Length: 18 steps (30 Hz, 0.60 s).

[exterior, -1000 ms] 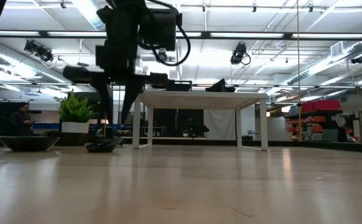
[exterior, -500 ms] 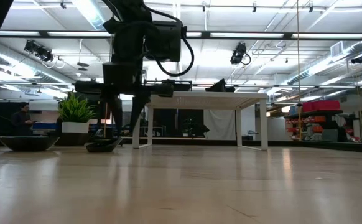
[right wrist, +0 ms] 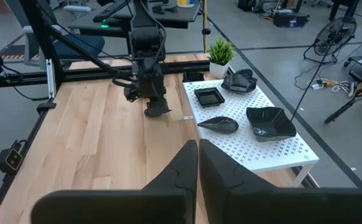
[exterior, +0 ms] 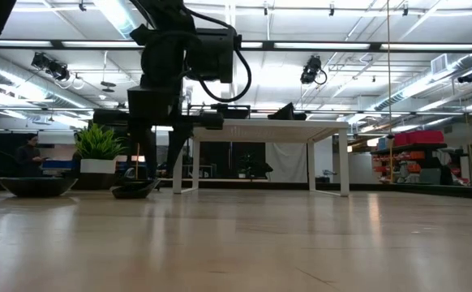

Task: Pick & Place Mini shaped plates
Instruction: Stack the drop-shaped plate on top of the drop-shaped plate on the shelf

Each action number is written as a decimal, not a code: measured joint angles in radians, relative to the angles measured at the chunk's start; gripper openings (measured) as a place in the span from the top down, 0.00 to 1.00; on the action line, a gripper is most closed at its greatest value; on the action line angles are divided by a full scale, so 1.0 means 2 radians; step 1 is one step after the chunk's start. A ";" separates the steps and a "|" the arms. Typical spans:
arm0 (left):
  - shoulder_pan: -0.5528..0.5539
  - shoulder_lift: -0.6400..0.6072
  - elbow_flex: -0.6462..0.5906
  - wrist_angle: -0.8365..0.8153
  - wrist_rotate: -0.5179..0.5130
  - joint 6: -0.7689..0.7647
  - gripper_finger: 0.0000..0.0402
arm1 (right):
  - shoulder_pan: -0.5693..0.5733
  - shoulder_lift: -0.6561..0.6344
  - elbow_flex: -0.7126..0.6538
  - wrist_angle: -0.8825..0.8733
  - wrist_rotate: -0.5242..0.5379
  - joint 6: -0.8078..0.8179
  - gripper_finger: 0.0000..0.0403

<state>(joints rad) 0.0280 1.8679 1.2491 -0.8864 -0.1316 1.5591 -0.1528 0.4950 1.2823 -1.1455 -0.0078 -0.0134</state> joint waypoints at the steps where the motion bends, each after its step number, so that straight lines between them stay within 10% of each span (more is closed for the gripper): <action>1: 0.000 0.000 0.000 0.002 0.001 0.000 0.74 | 0.000 0.000 0.000 0.000 0.000 0.000 0.95; 18: 0.008 0.000 0.000 0.012 -0.020 0.025 0.74 | 0.000 0.000 0.000 0.000 0.000 0.000 0.95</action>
<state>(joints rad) 0.0448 1.8679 1.2491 -0.8628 -0.1720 1.6091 -0.1526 0.4950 1.2823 -1.1458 -0.0077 -0.0134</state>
